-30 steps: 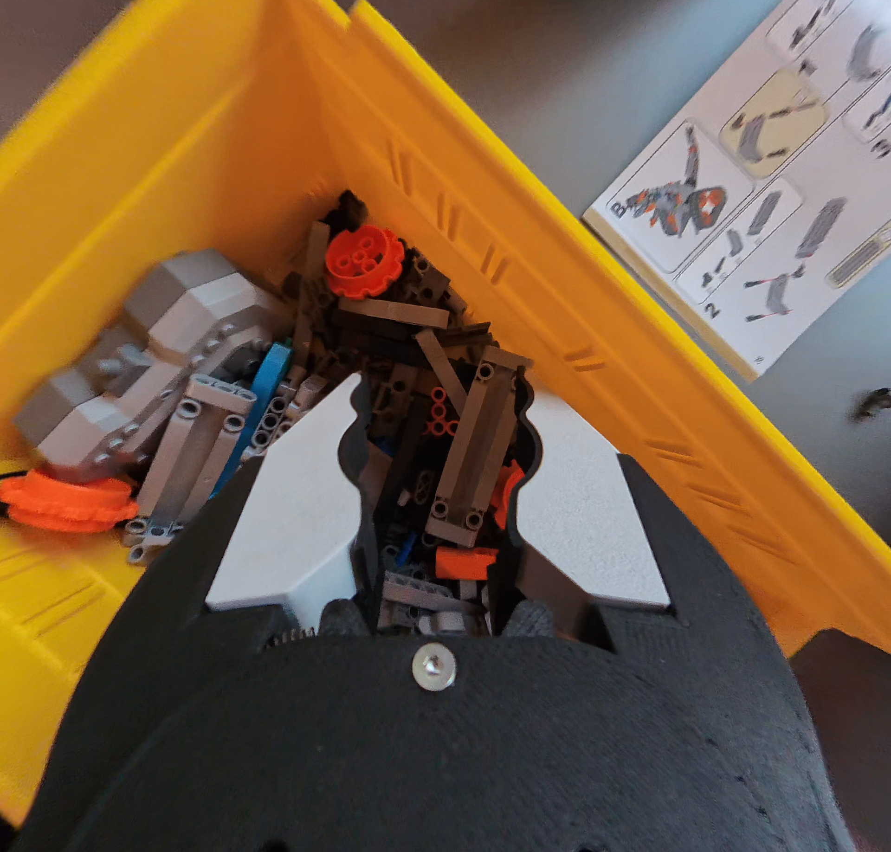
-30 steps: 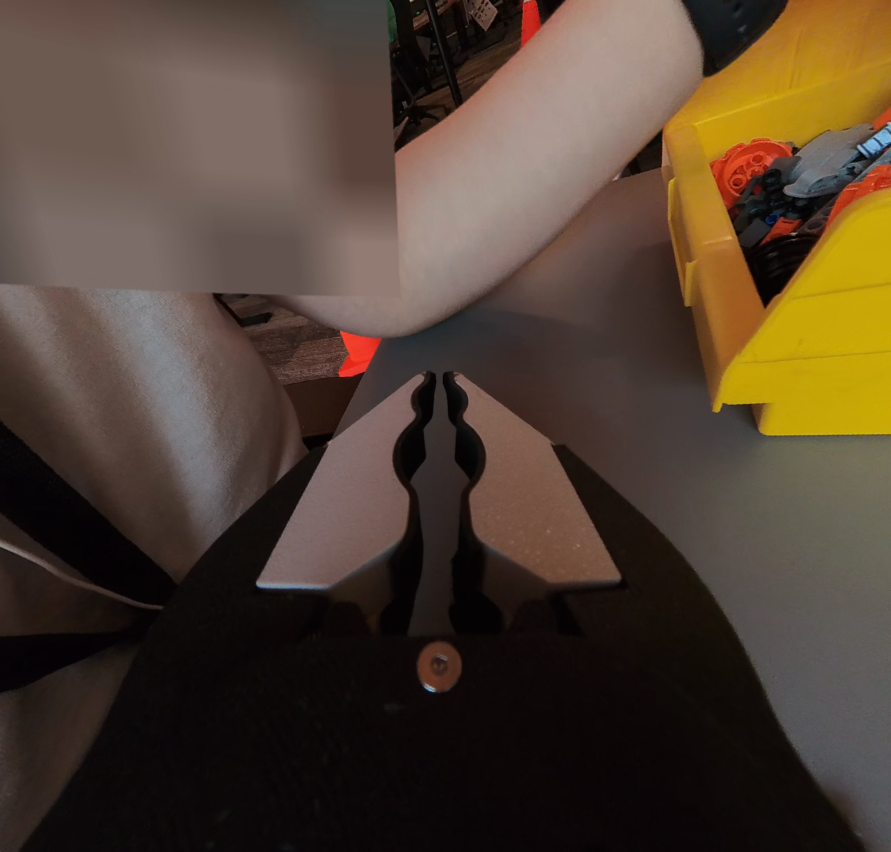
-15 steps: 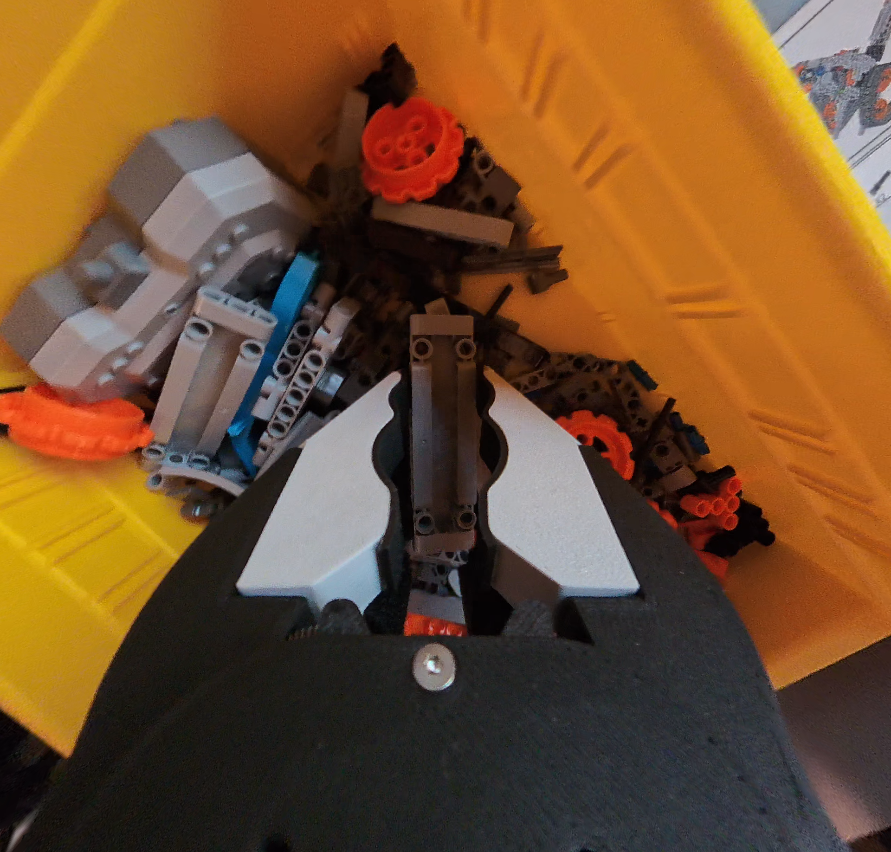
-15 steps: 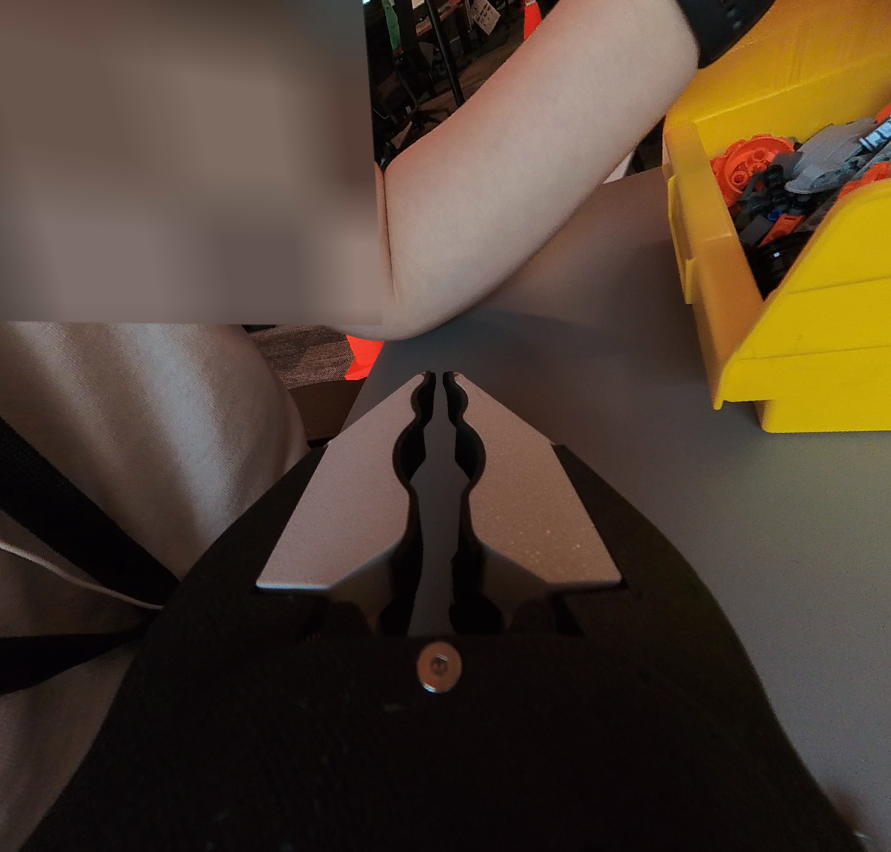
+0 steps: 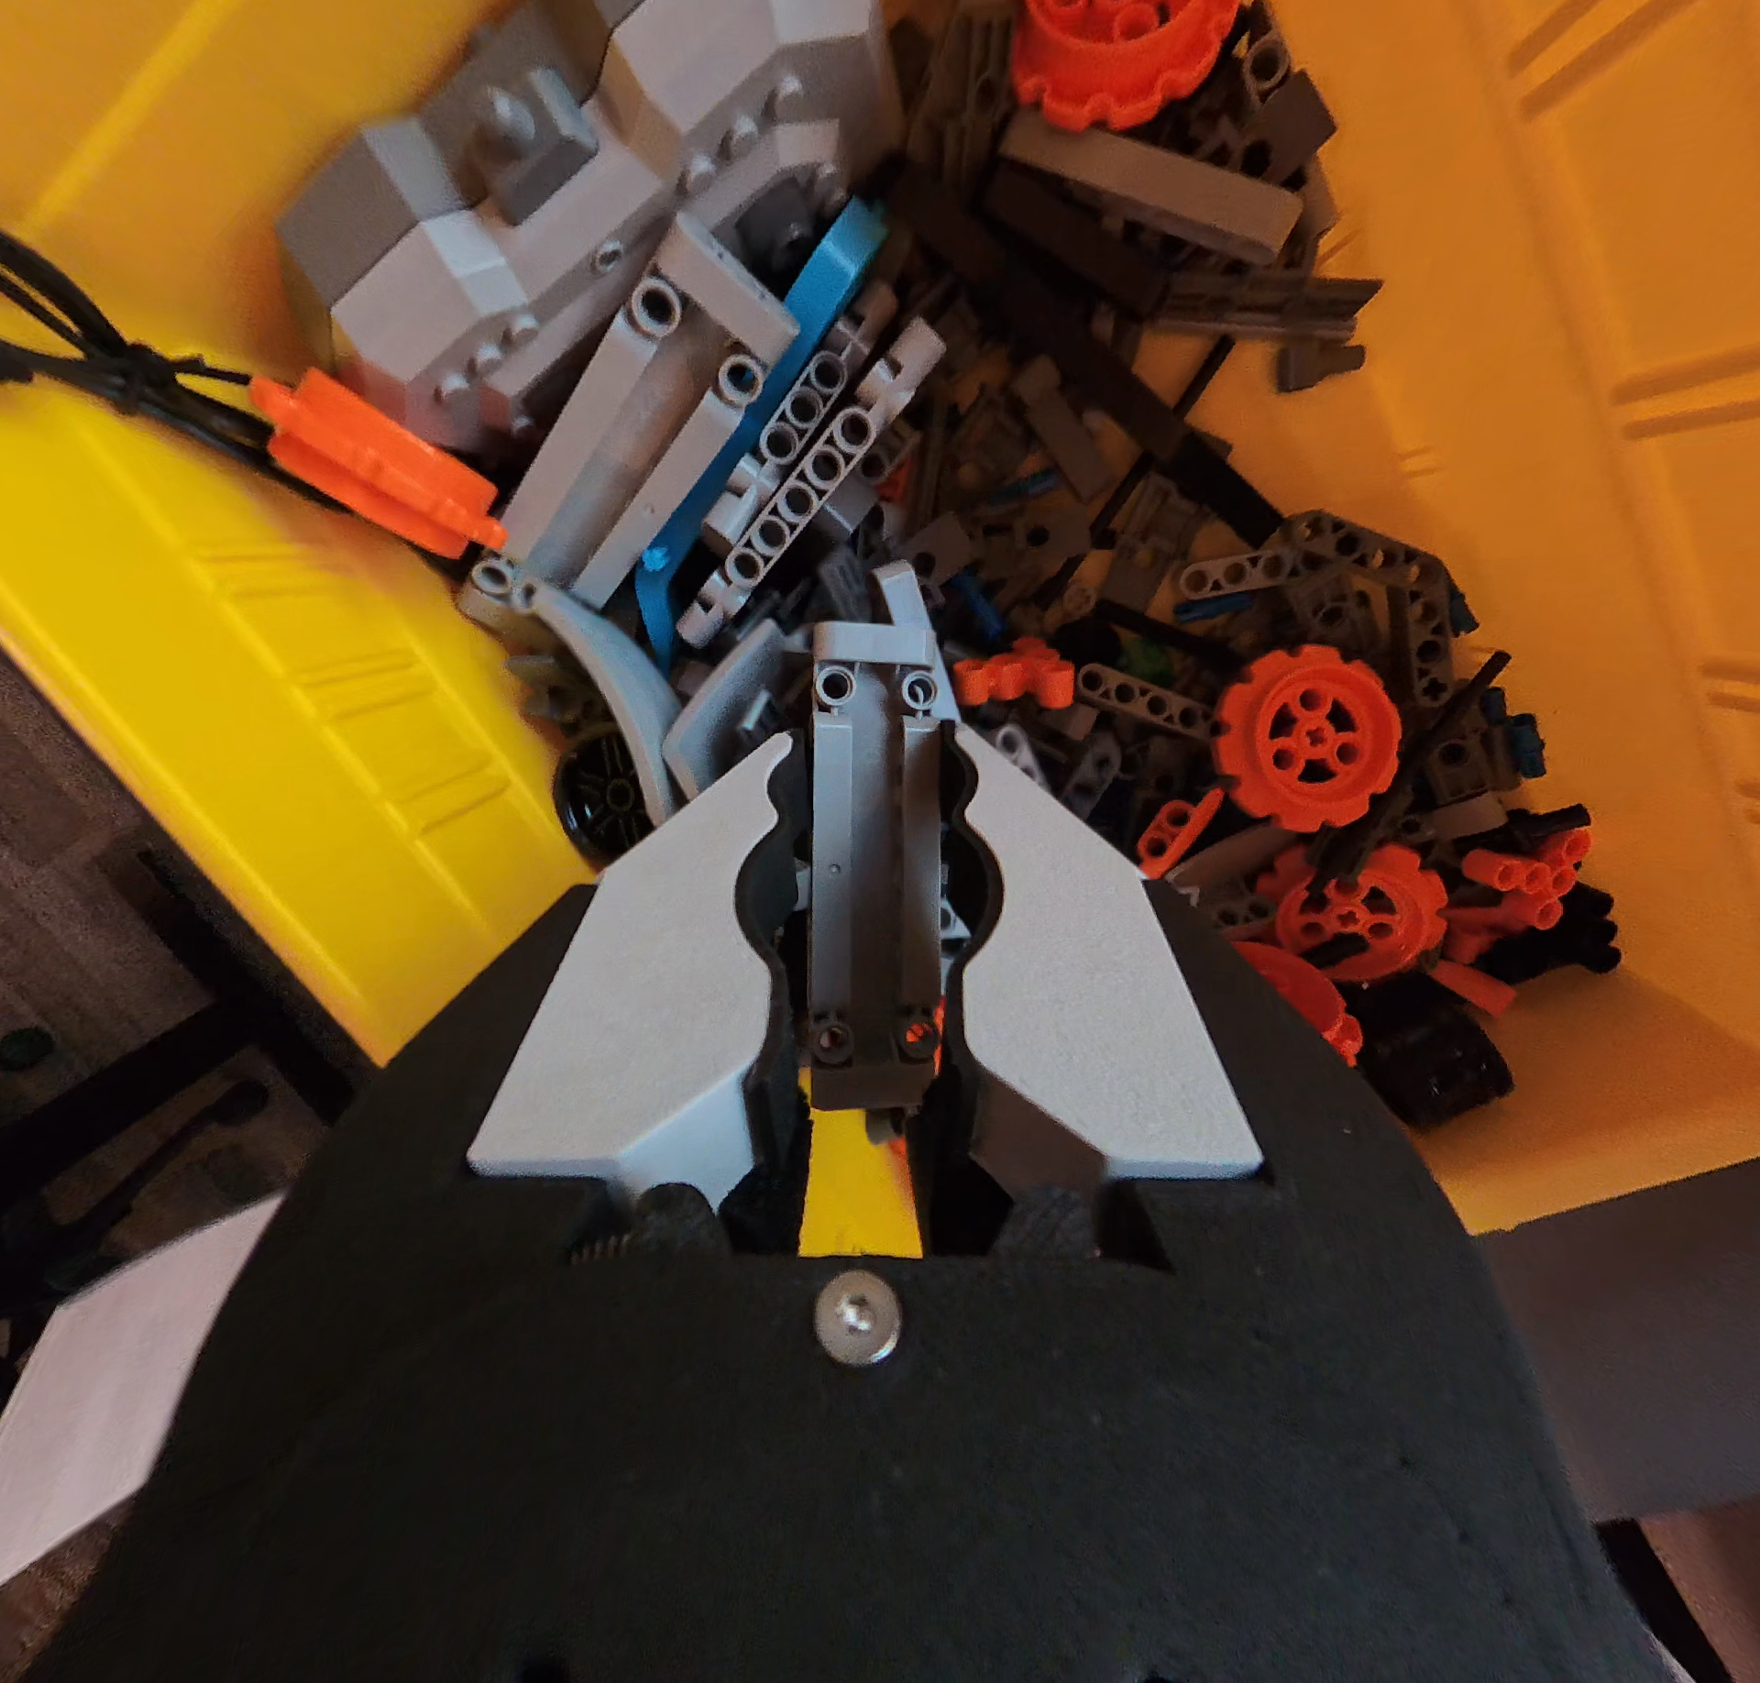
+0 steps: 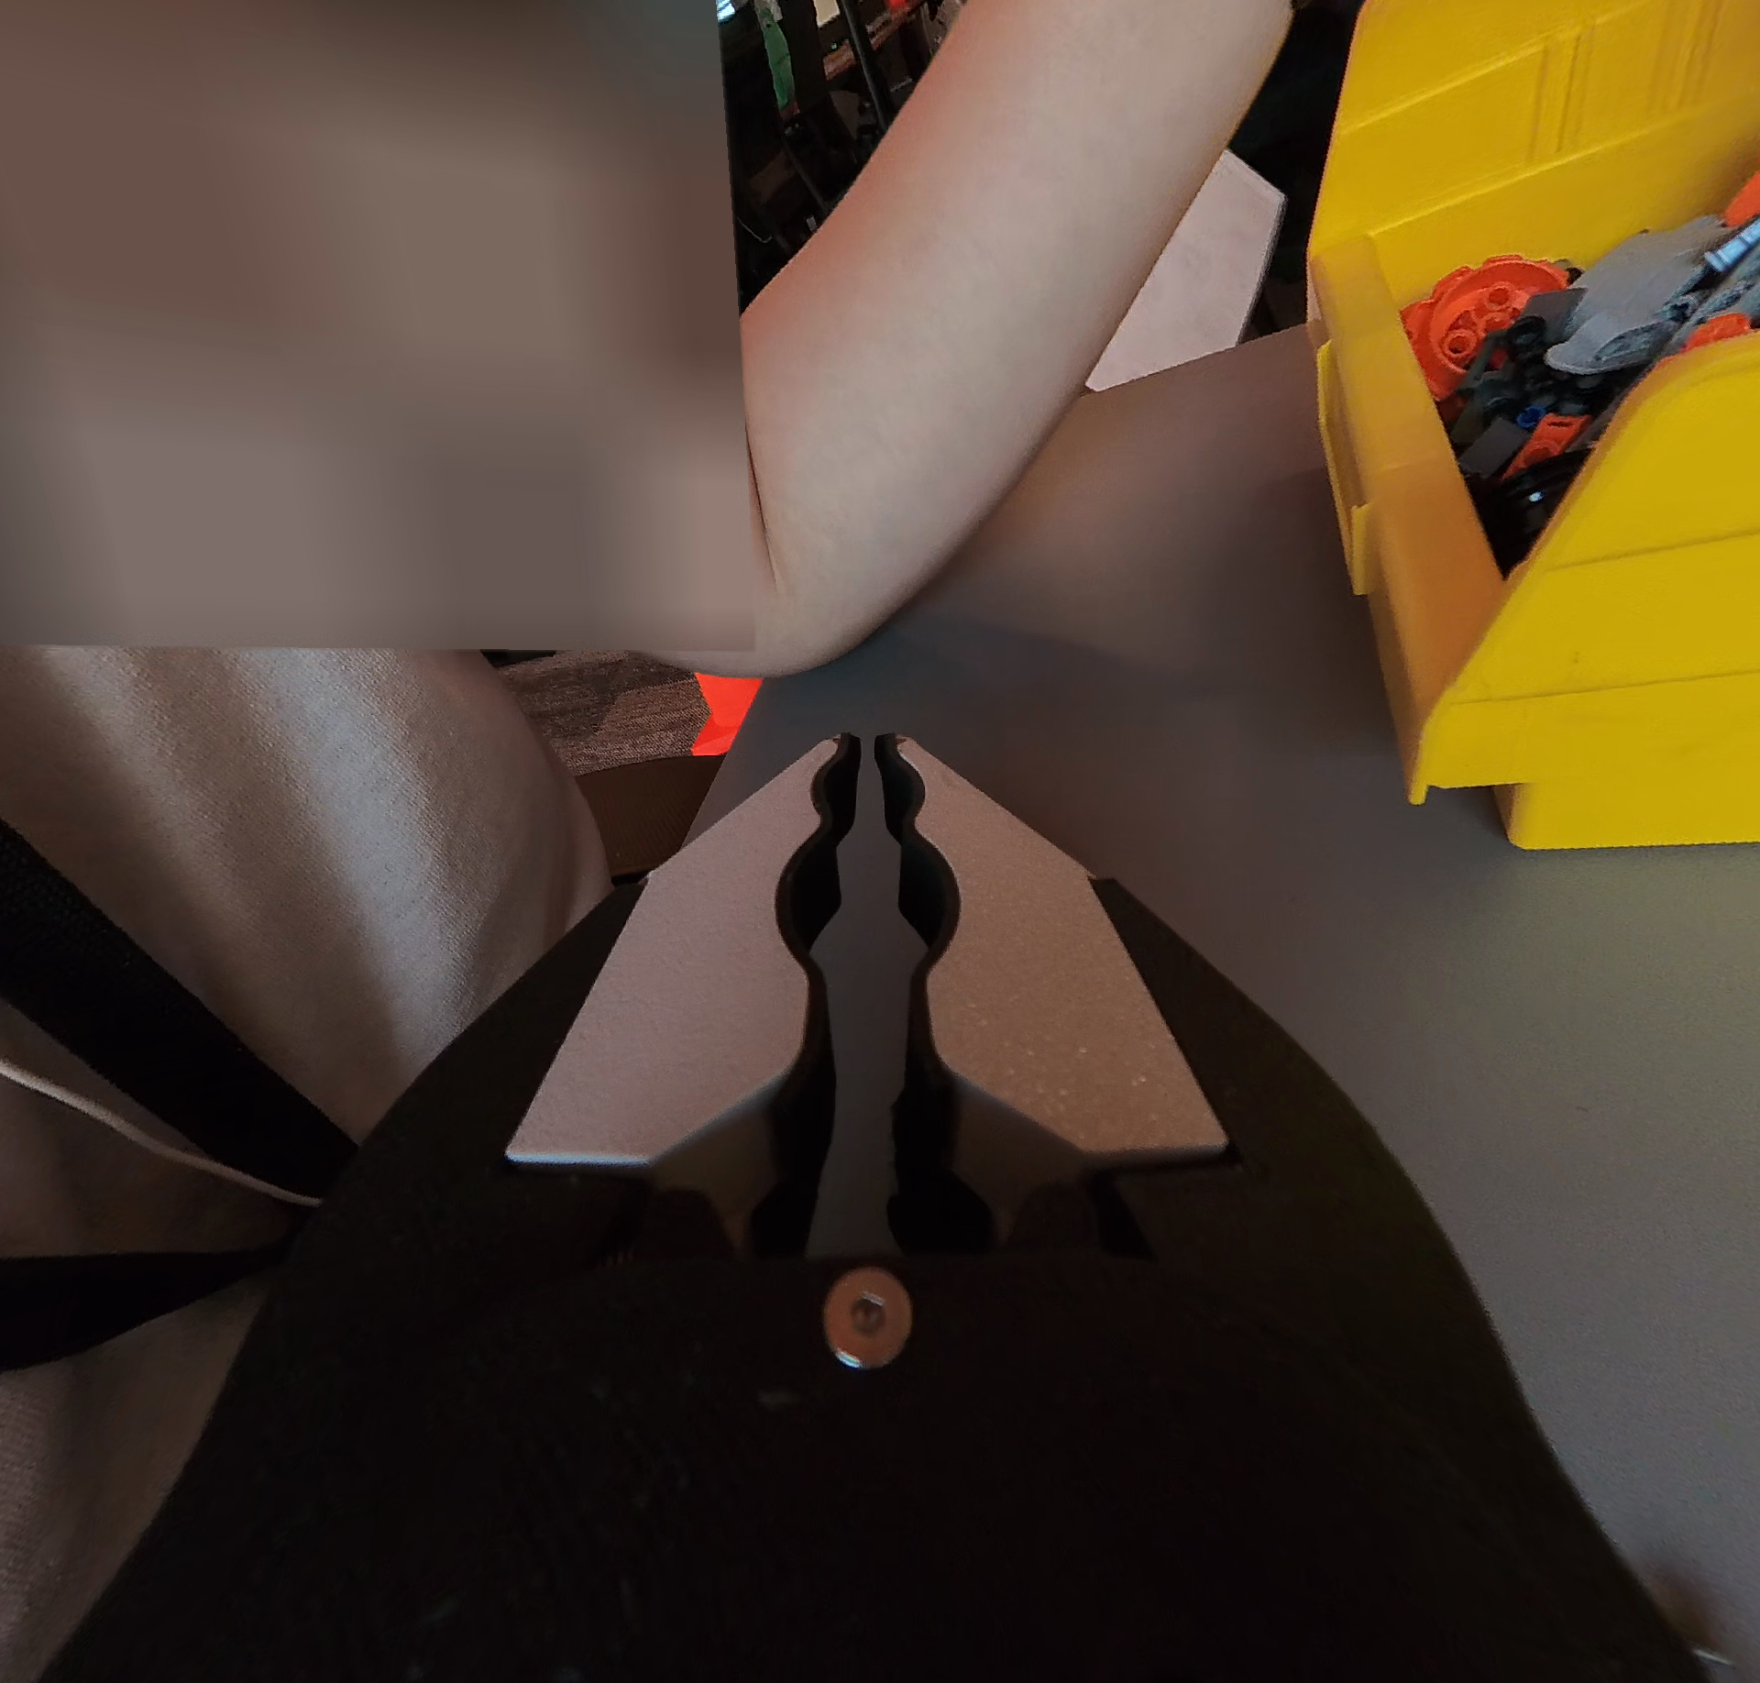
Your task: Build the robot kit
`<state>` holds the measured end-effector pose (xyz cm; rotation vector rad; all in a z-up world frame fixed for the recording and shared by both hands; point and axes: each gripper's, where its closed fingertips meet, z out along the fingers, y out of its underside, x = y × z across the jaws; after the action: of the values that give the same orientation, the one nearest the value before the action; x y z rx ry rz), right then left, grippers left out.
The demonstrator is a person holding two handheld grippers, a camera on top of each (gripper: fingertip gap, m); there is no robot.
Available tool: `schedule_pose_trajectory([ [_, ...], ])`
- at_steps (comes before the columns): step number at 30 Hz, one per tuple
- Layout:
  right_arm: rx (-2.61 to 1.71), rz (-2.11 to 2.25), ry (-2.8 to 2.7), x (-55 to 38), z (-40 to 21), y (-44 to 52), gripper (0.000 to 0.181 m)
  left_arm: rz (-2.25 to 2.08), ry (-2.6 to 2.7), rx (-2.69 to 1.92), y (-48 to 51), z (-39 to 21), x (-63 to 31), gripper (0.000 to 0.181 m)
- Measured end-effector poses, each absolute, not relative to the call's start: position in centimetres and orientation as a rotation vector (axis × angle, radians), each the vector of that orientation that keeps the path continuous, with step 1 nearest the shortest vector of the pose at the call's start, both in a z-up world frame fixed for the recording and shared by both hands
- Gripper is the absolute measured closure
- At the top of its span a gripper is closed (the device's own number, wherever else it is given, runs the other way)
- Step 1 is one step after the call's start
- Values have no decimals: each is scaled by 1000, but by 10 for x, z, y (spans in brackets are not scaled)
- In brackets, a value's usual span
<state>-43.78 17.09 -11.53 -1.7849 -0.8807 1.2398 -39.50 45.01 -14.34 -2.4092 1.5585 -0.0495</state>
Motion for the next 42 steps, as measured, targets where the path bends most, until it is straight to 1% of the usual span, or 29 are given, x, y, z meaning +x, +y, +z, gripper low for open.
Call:
schedule_pose_trajectory([
  [9,-1788,1246,-880,-438,-116,171,178,-38,1587,-2574,426,-149,-418,156],
  [19,-1790,1257,-873,-438,-116,172,178,-68,1715,-2650,394,-150,-432,156],
  [22,-1790,1259,-871,-438,-116,172,178,-92,1648,-2683,396,-149,-429,154],
  [27,-1791,1263,-873,-438,-116,172,178,-201,1412,-2657,417,-131,-415,115],
  [31,-1793,1266,-871,-438,-116,172,178,-377,1315,-2646,420,-127,-388,106],
  [34,-1794,1266,-872,-438,-116,172,178,-193,1393,-2673,421,-148,-388,105],
  [35,-1794,1266,-872,-438,-116,171,178,-112,1421,-2676,422,-155,-389,108],
  [38,-1796,1268,-876,-438,-116,171,178,42,1501,-2690,417,-171,-390,119],
  [40,-1796,1270,-876,-439,-116,171,178,52,1590,-2685,407,-178,-389,134],
  [42,-1797,1273,-876,-439,-116,170,178,38,1611,-2691,405,-178,-390,136],
])
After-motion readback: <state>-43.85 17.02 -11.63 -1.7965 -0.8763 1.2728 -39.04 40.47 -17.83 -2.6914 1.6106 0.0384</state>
